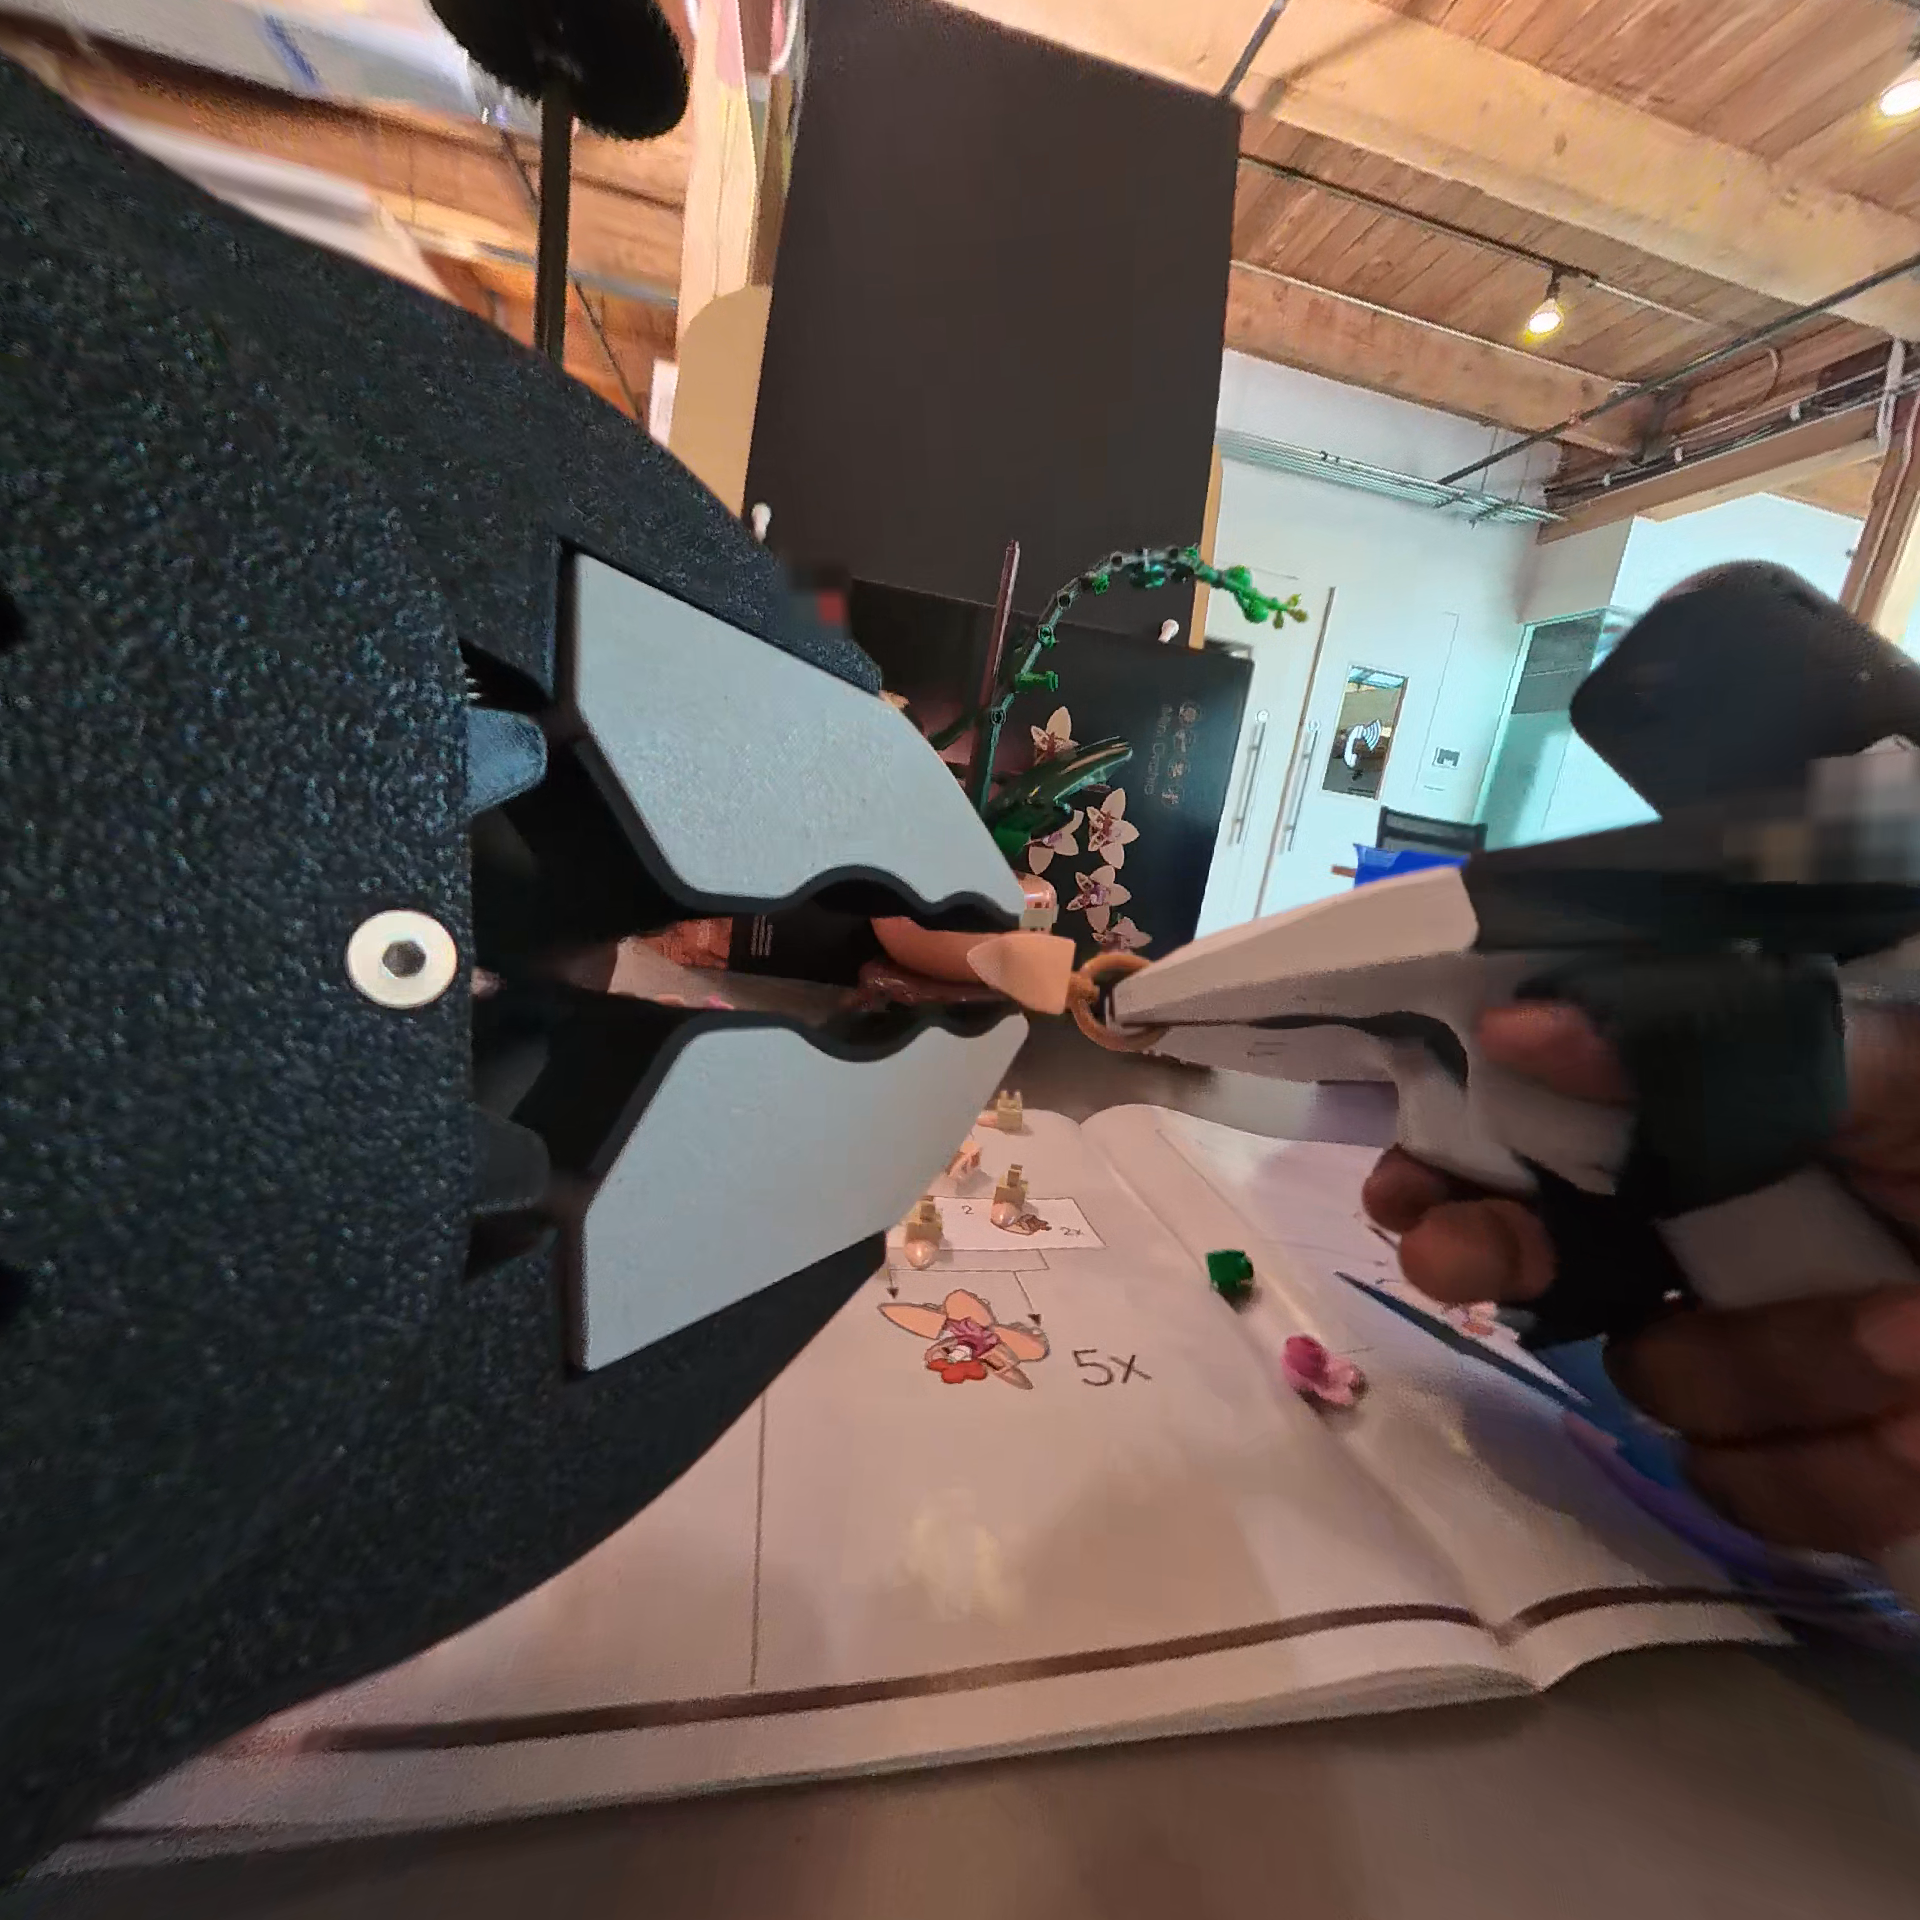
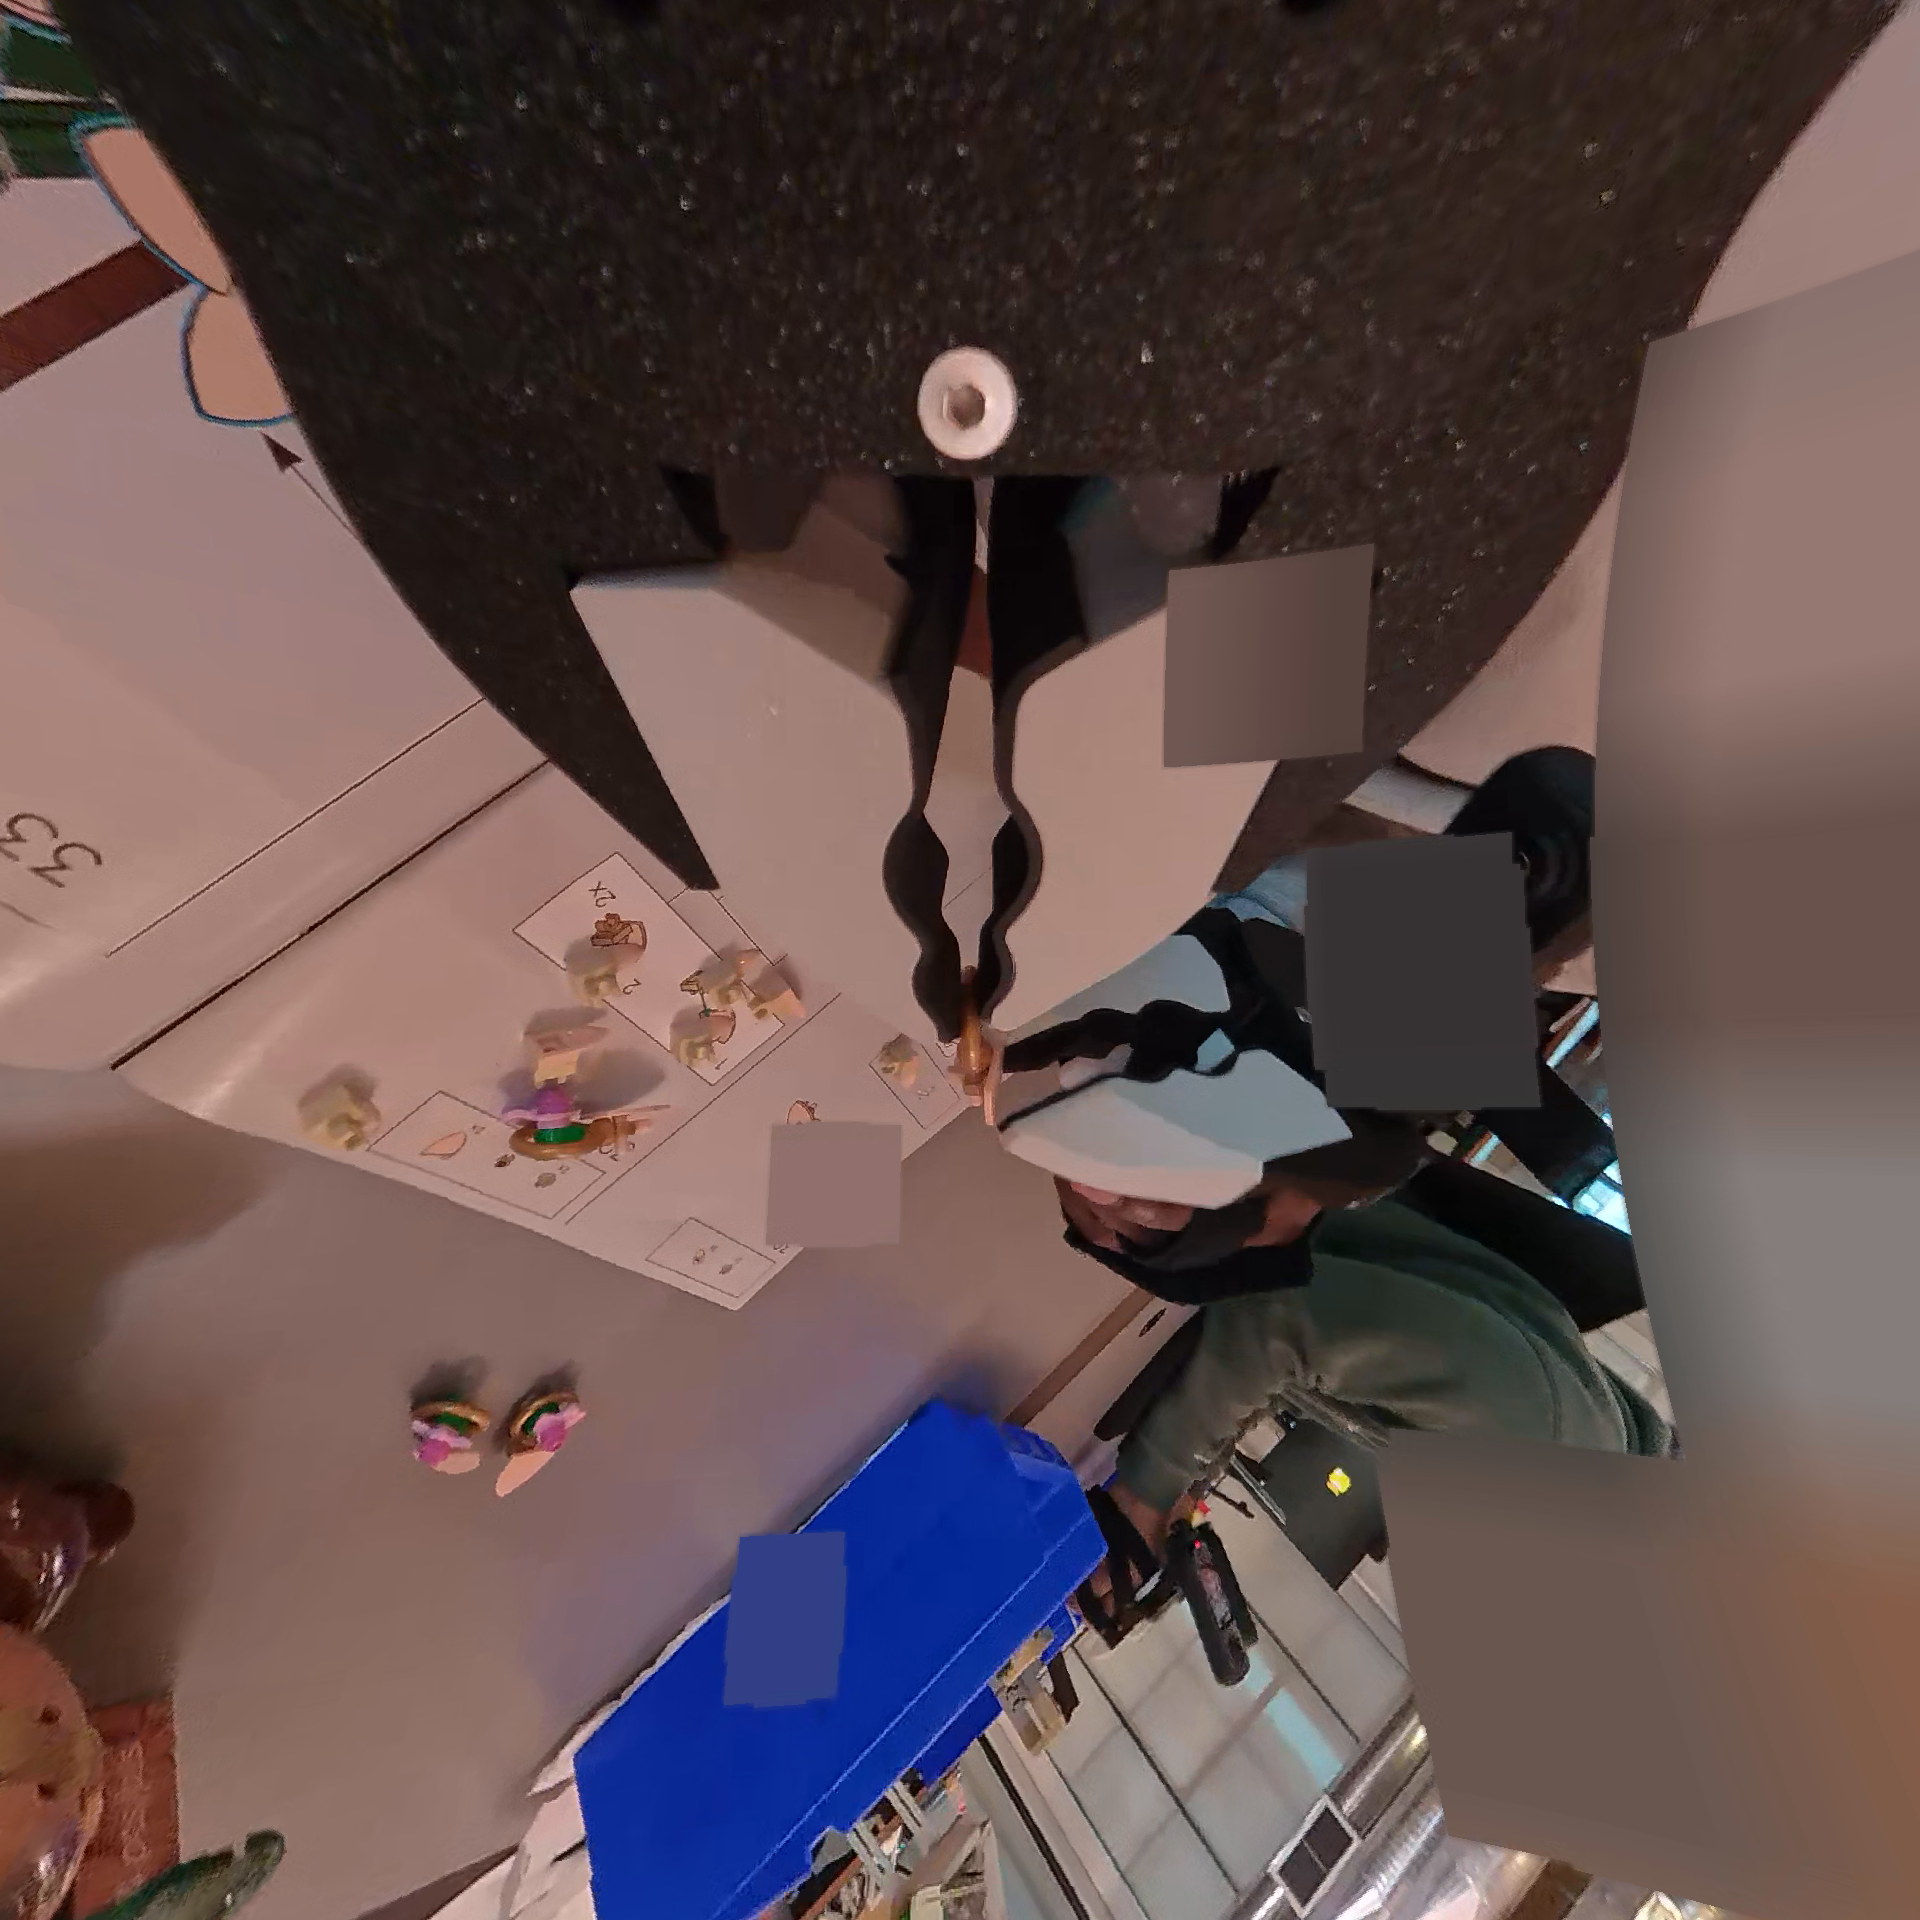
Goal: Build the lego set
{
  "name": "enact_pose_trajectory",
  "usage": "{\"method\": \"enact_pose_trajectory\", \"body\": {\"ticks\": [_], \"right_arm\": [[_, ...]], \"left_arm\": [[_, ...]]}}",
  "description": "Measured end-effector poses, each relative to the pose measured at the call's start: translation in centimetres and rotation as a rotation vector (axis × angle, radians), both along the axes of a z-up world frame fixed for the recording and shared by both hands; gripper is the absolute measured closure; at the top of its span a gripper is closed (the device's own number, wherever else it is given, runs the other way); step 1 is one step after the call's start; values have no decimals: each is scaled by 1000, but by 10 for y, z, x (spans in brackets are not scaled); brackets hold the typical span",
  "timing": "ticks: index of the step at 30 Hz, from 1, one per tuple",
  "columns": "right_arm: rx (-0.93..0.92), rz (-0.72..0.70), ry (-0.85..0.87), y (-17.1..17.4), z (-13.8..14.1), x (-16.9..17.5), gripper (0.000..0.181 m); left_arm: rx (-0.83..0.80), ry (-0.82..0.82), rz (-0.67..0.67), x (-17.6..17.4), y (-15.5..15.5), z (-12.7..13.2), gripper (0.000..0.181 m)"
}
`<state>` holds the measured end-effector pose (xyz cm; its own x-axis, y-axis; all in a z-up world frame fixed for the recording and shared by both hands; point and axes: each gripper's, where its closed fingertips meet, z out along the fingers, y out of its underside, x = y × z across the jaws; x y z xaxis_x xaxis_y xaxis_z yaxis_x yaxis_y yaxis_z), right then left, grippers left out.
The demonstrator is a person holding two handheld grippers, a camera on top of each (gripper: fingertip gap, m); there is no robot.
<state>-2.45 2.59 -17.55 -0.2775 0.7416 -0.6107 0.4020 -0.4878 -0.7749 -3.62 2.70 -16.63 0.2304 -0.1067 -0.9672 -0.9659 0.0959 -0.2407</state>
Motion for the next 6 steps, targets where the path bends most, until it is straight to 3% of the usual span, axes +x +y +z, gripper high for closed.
{"method": "enact_pose_trajectory", "body": {"ticks": [1, 6], "right_arm": [[21, 8, 7, 0, 1, 1, 178], [30, 115, -17, -6, 1, 13, 179]], "left_arm": [[-7, -45, -7, 0, 0, 2, 166], [-229, -486, -147, 10, -7, -1, 128]]}}
